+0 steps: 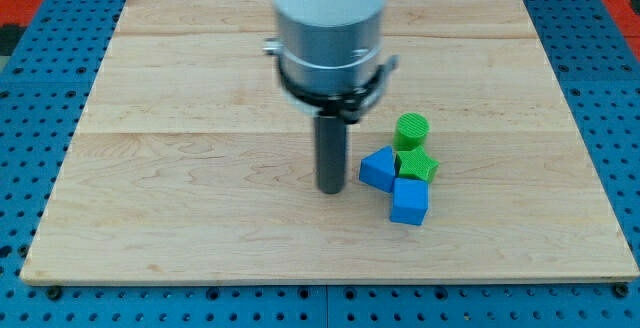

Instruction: Mobve the blue to the bottom right side of the board

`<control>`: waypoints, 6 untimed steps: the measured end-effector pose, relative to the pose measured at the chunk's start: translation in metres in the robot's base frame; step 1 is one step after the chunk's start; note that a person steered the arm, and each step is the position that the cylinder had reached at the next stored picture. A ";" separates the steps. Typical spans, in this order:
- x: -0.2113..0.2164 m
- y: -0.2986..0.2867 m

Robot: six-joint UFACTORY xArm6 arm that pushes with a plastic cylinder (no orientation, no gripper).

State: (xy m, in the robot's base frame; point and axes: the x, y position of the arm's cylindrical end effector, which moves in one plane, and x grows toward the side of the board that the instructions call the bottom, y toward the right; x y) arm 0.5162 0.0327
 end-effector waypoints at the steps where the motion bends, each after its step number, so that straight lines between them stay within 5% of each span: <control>1: 0.011 0.075; 3: 0.042 0.014; 5: 0.040 0.100; 6: 0.057 0.094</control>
